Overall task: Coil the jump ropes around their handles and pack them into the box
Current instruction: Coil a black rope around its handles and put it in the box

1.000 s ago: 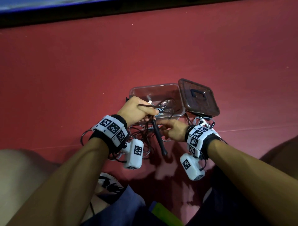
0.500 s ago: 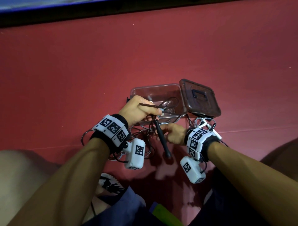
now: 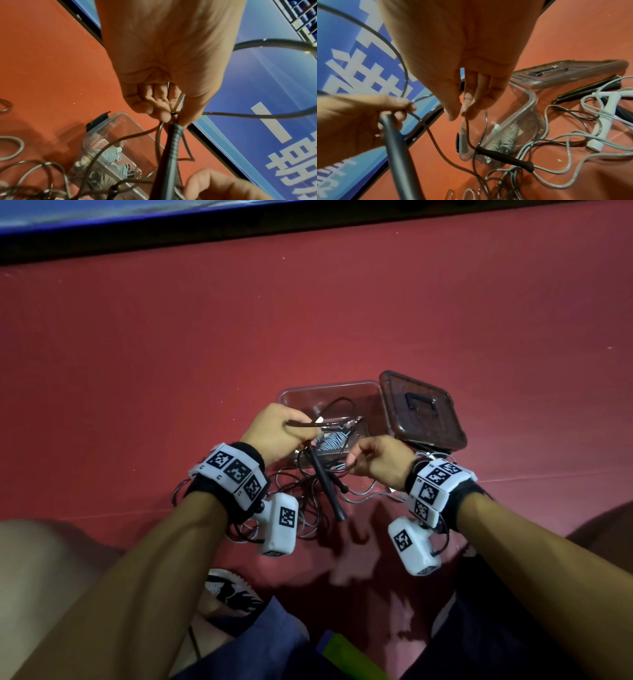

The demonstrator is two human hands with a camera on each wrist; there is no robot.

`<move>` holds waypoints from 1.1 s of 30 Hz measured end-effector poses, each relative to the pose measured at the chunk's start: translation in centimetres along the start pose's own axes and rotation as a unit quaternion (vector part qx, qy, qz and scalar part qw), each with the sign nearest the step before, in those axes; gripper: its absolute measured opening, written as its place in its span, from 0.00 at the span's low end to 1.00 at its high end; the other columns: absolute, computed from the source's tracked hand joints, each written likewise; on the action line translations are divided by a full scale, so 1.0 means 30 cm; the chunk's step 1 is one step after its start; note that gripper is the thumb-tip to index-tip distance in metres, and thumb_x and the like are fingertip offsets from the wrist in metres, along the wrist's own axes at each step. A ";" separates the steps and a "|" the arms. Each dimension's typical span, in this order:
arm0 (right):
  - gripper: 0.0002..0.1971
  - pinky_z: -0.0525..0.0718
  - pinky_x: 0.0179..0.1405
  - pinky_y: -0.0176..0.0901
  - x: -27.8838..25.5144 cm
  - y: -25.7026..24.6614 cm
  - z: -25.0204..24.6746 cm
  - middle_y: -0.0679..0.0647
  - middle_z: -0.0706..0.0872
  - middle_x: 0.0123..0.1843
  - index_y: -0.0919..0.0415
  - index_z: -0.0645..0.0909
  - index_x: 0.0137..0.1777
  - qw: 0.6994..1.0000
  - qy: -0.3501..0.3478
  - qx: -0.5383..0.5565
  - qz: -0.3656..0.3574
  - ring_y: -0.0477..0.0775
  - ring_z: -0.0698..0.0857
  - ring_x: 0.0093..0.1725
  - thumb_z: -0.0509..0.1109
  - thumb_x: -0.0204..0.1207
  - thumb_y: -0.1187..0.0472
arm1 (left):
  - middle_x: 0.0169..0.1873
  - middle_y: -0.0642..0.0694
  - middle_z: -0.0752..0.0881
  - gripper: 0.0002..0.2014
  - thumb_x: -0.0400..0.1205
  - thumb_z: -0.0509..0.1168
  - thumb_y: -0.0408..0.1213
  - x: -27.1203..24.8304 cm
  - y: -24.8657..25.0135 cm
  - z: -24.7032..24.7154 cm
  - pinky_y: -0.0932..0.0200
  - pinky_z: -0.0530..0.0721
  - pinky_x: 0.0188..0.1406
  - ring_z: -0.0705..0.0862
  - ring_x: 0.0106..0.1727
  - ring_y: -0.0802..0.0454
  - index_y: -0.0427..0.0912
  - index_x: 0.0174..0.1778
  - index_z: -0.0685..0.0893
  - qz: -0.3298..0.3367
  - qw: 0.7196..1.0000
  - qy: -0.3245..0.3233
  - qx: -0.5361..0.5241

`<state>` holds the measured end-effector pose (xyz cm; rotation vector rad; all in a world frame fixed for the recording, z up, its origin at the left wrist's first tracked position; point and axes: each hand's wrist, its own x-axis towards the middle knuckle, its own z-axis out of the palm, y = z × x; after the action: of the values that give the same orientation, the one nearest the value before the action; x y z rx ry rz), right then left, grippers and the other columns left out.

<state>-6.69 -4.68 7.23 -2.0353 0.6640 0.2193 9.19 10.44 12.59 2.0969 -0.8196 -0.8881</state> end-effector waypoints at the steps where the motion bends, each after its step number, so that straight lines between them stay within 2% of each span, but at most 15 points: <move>1: 0.12 0.88 0.49 0.48 -0.002 -0.010 -0.013 0.46 0.90 0.33 0.45 0.86 0.33 1.000 0.007 0.002 -0.006 0.46 0.86 0.35 0.78 0.67 0.66 | 0.36 0.30 0.88 0.12 0.77 0.71 0.45 -0.004 0.001 -0.002 0.52 0.76 0.38 0.76 0.31 0.48 0.41 0.35 0.91 -0.004 1.000 0.005 0.003; 3: 0.13 0.86 0.43 0.42 -0.012 -0.037 -0.040 0.46 0.90 0.32 0.47 0.88 0.33 0.999 0.024 0.031 -0.014 0.43 0.86 0.32 0.72 0.68 0.68 | 0.37 0.32 0.90 0.10 0.78 0.70 0.40 -0.009 0.001 -0.003 0.52 0.79 0.40 0.79 0.32 0.49 0.41 0.35 0.92 -0.015 1.000 0.006 -0.006; 5: 0.15 0.80 0.35 0.34 -0.025 -0.064 -0.062 0.46 0.88 0.29 0.52 0.89 0.33 0.998 0.028 0.060 -0.011 0.38 0.81 0.27 0.68 0.72 0.71 | 0.36 0.35 0.91 0.10 0.75 0.69 0.42 -0.010 -0.003 0.001 0.51 0.80 0.40 0.81 0.32 0.50 0.43 0.34 0.92 -0.020 1.000 0.009 0.006; 6: 0.13 0.79 0.36 0.36 -0.027 -0.071 -0.069 0.48 0.89 0.30 0.53 0.89 0.33 0.997 0.033 0.073 -0.010 0.39 0.81 0.29 0.68 0.73 0.68 | 0.36 0.36 0.91 0.10 0.74 0.68 0.43 -0.011 -0.002 0.003 0.50 0.81 0.39 0.81 0.32 0.50 0.44 0.34 0.92 -0.020 1.000 0.011 0.017; 7: 0.11 0.82 0.39 0.42 -0.028 -0.078 -0.076 0.51 0.90 0.32 0.53 0.89 0.33 0.996 0.042 0.083 -0.013 0.43 0.83 0.32 0.69 0.73 0.64 | 0.35 0.37 0.91 0.10 0.75 0.69 0.43 -0.011 -0.002 0.005 0.49 0.83 0.39 0.81 0.32 0.50 0.44 0.33 0.92 -0.022 0.999 0.014 0.023; 9: 0.08 0.86 0.46 0.52 -0.029 -0.085 -0.079 0.54 0.90 0.34 0.50 0.89 0.37 0.992 0.057 0.109 -0.024 0.50 0.84 0.35 0.72 0.74 0.63 | 0.35 0.39 0.92 0.11 0.80 0.69 0.38 -0.008 -0.006 0.005 0.49 0.86 0.40 0.83 0.32 0.52 0.42 0.34 0.92 -0.026 0.999 0.024 0.020; 12: 0.17 0.83 0.40 0.47 -0.032 -0.090 -0.078 0.51 0.84 0.32 0.46 0.83 0.50 0.990 0.053 0.121 -0.043 0.52 0.82 0.35 0.74 0.74 0.72 | 0.35 0.43 0.93 0.10 0.83 0.69 0.35 -0.009 -0.010 0.006 0.59 0.83 0.37 0.84 0.32 0.55 0.41 0.37 0.92 -0.039 0.999 0.037 0.007; 13: 0.18 0.81 0.38 0.46 -0.032 -0.091 -0.078 0.50 0.84 0.32 0.48 0.81 0.51 0.991 0.050 0.118 -0.040 0.52 0.82 0.34 0.73 0.74 0.74 | 0.35 0.43 0.93 0.10 0.83 0.69 0.35 -0.010 -0.010 0.006 0.60 0.82 0.36 0.85 0.33 0.55 0.41 0.37 0.92 -0.043 0.998 0.039 0.006; 16: 0.14 0.78 0.34 0.42 -0.029 -0.086 -0.084 0.46 0.86 0.30 0.52 0.82 0.46 0.994 0.039 0.105 -0.009 0.47 0.83 0.31 0.72 0.72 0.73 | 0.35 0.43 0.93 0.10 0.83 0.68 0.35 -0.012 -0.010 0.009 0.65 0.80 0.28 0.84 0.32 0.56 0.41 0.37 0.92 -0.049 0.997 0.052 0.004; 18: 0.12 0.78 0.36 0.44 -0.029 -0.086 -0.086 0.46 0.86 0.31 0.52 0.82 0.45 0.996 0.022 0.091 0.006 0.48 0.83 0.33 0.77 0.71 0.70 | 0.35 0.43 0.93 0.10 0.82 0.68 0.35 -0.010 -0.008 0.011 0.65 0.78 0.26 0.84 0.32 0.56 0.41 0.37 0.92 -0.051 0.997 0.062 -0.001; 21: 0.11 0.83 0.43 0.51 -0.031 -0.088 -0.089 0.48 0.87 0.32 0.53 0.83 0.45 0.995 0.023 0.096 0.011 0.52 0.84 0.37 0.77 0.70 0.70 | 0.35 0.45 0.93 0.09 0.81 0.68 0.35 -0.011 -0.007 0.012 0.61 0.82 0.31 0.85 0.33 0.56 0.42 0.37 0.92 -0.056 0.996 0.067 0.008; 24: 0.05 0.79 0.36 0.44 -0.042 -0.096 -0.102 0.50 0.88 0.32 0.58 0.86 0.43 0.994 0.034 0.097 0.022 0.51 0.84 0.36 0.74 0.71 0.67 | 0.36 0.43 0.93 0.10 0.81 0.69 0.37 -0.011 -0.018 0.010 0.54 0.86 0.41 0.84 0.33 0.53 0.43 0.37 0.93 -0.059 0.996 0.060 0.018; 28: 0.03 0.78 0.28 0.35 -0.061 -0.121 -0.116 0.58 0.87 0.35 0.64 0.85 0.42 0.989 0.035 0.140 0.010 0.49 0.82 0.31 0.72 0.76 0.70 | 0.35 0.42 0.93 0.10 0.81 0.68 0.38 -0.016 -0.028 0.018 0.58 0.84 0.41 0.83 0.31 0.55 0.43 0.37 0.93 -0.059 0.997 0.049 0.032; 30: 0.02 0.79 0.30 0.38 -0.064 -0.131 -0.117 0.57 0.87 0.35 0.65 0.86 0.44 0.987 0.027 0.156 0.015 0.50 0.82 0.32 0.73 0.74 0.70 | 0.36 0.39 0.93 0.10 0.81 0.68 0.38 -0.019 -0.029 0.024 0.55 0.85 0.40 0.83 0.31 0.54 0.41 0.37 0.92 -0.063 0.997 0.036 0.024; 33: 0.06 0.79 0.36 0.43 -0.069 -0.129 -0.116 0.57 0.89 0.35 0.66 0.89 0.46 0.988 0.019 0.153 0.031 0.49 0.82 0.34 0.73 0.72 0.65 | 0.38 0.36 0.92 0.11 0.82 0.68 0.39 -0.023 -0.024 0.027 0.54 0.85 0.37 0.82 0.30 0.52 0.40 0.38 0.92 -0.067 0.997 0.028 0.026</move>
<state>-6.71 -5.28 12.80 -1.7305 0.7375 0.1067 8.36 11.07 11.84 2.2345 -0.6855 -0.8816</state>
